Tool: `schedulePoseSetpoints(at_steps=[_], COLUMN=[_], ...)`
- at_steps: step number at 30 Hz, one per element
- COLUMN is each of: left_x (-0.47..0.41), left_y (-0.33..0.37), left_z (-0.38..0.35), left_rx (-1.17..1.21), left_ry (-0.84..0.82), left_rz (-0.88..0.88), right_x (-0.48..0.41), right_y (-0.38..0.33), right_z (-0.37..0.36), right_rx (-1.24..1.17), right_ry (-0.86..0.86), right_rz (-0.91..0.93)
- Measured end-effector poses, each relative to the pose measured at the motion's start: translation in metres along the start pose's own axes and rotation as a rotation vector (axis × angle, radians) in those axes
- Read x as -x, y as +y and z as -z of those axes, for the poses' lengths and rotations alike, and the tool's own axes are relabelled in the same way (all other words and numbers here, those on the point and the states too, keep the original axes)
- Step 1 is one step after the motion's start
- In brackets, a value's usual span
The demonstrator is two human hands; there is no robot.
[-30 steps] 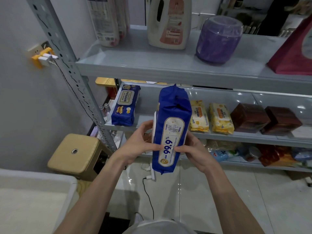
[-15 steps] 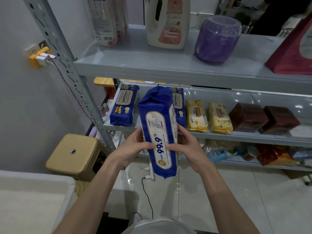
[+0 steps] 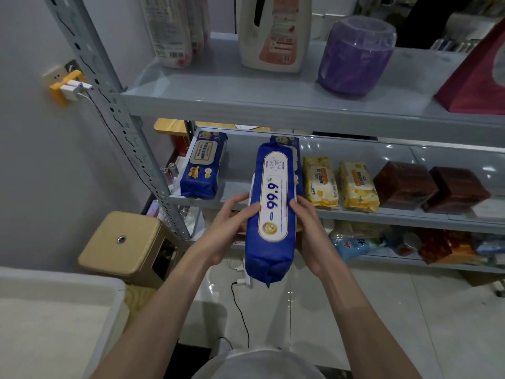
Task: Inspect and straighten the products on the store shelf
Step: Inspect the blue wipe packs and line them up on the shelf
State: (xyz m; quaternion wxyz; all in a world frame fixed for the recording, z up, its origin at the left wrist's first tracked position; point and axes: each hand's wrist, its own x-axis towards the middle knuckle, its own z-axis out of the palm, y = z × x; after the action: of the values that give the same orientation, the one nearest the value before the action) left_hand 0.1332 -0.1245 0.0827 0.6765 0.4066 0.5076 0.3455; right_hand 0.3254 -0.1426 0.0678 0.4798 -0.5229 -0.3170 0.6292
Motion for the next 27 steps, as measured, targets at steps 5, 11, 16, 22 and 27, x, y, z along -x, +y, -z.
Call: schedulePoseSetpoints(at_steps=[5, 11, 16, 22, 27], left_x=[-0.008, -0.011, -0.012, -0.012, -0.003], left_y=[0.014, 0.033, 0.038, 0.035, 0.035], left_z=[-0.010, -0.026, -0.027, -0.018, -0.006], left_rx=[-0.010, -0.066, -0.074, 0.061, 0.235], left_ry=[0.077, 0.138, 0.126, 0.067, 0.031], left_rz=[0.033, 0.124, 0.193, 0.277, 0.332], right_x=[0.000, -0.002, 0.002, 0.010, 0.012], right_y=[-0.005, -0.008, -0.012, -0.018, -0.022], right_z=[0.004, 0.003, -0.001, -0.004, -0.016], right_rx=[-0.037, -0.037, -0.019, 0.035, 0.102], right_ry=[-0.004, 0.033, 0.046, 0.029, 0.012], right_rz=[0.000, -0.038, -0.050, -0.078, -0.085])
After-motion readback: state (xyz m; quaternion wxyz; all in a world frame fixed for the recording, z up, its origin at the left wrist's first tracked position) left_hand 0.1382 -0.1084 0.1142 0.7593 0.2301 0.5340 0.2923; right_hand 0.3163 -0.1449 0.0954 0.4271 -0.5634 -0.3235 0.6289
